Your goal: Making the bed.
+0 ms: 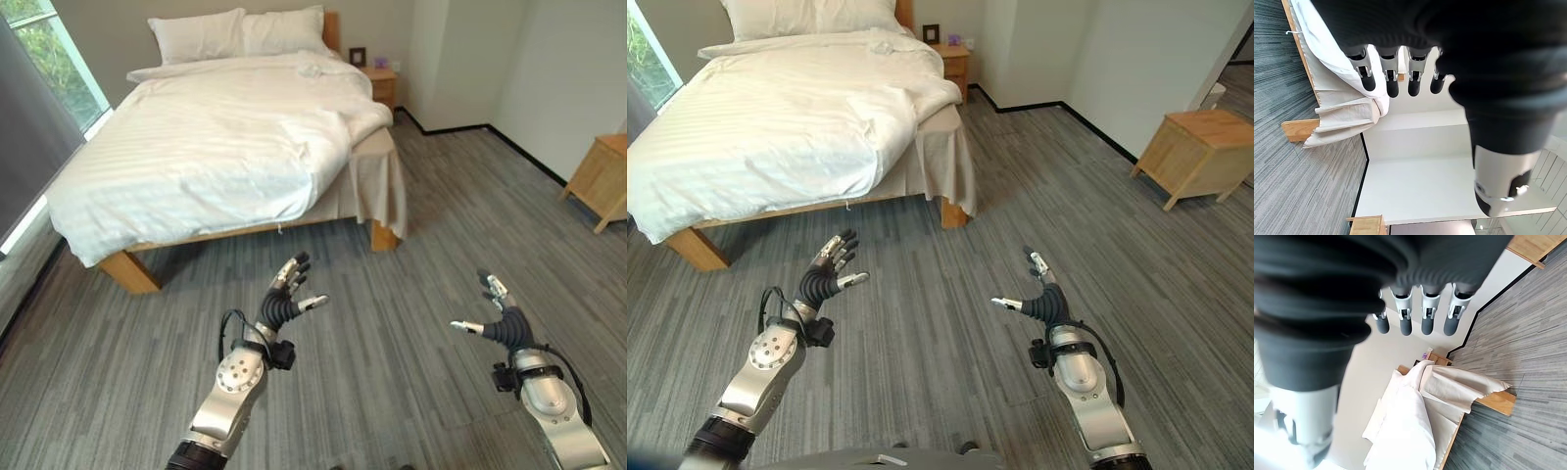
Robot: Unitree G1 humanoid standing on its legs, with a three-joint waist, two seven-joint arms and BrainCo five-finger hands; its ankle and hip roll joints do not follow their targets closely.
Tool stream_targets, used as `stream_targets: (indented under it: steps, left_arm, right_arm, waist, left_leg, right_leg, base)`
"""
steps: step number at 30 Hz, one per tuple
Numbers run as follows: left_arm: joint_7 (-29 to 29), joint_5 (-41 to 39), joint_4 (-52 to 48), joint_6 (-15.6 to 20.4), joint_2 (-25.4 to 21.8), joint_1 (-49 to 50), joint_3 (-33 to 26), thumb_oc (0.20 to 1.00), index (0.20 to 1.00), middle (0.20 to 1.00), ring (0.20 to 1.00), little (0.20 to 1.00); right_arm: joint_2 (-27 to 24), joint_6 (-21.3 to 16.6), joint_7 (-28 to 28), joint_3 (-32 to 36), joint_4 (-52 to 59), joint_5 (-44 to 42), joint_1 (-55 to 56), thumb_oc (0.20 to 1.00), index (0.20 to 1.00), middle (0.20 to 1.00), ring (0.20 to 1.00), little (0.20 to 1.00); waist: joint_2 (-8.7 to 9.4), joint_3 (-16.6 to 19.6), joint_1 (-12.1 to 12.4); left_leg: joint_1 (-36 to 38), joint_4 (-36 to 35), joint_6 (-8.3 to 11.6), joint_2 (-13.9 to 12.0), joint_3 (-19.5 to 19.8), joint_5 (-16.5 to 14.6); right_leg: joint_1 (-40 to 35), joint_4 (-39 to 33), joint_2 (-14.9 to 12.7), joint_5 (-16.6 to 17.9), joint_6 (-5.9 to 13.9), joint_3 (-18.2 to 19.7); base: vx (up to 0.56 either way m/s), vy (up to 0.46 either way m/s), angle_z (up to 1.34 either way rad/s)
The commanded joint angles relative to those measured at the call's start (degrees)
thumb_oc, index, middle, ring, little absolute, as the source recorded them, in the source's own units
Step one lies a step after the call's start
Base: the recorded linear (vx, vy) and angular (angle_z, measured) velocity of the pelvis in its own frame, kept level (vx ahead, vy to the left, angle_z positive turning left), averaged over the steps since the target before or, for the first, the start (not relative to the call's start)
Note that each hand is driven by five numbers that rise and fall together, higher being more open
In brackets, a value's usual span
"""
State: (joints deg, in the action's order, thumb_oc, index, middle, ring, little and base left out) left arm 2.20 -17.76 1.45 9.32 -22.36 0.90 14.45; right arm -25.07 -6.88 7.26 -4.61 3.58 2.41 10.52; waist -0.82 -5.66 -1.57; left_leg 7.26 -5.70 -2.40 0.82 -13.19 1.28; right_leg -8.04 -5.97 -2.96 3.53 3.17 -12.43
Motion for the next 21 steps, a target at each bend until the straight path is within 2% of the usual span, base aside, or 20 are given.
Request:
stream_targets:
  steps: [1,11,21]
  left_arm:
    - [1.00,0.41,1.27,1.99,0.26,-3.50,1.62,1.000,1.000,1.000,1.000,1.000]
    - [1.38,1.51,1.01,1.90,0.12,-3.47,1.75,1.000,1.000,1.000,1.000,1.000]
    - [1.48,2.30,1.06,1.58,-0.29,-4.73,2.03,1.000,1.000,1.000,1.000,1.000]
  right_arm:
    - [-1.26,-1.75,1.41,0.89,0.92,0.82,-3.14,1.000,1.000,1.000,1.000,1.000]
    - [-1.15,-1.41,0.93,0.55,1.72,0.65,-3.20,1.000,1.000,1.000,1.000,1.000]
    - [-1.08,-0.88,1.13,0.53,1.64,1.19,-4.13,1.000,1.000,1.000,1.000,1.000]
  waist:
    - [-0.53,-0.70,-0.13]
    - [-0.99,-0.94,-0.70]
    - [-0.05,-1.62,-0.98]
  left_leg:
    - [2.96,0.70,4.69,-4.06,0.98,-5.62]
    - [4.26,0.70,4.09,-3.44,0.12,-6.43]
    - [2.55,0.70,3.34,-2.21,-0.17,-6.98]
  right_leg:
    - [-1.51,2.32,-5.45,-5.10,6.29,-0.75]
    - [-1.71,2.51,-5.94,-5.15,6.48,0.36]
    - [0.09,3.56,-6.94,-4.25,7.64,0.82]
  base:
    - [0.00,0.000,0.00]
    - [0.02,0.019,-0.04]
    - [0.04,0.038,-0.05]
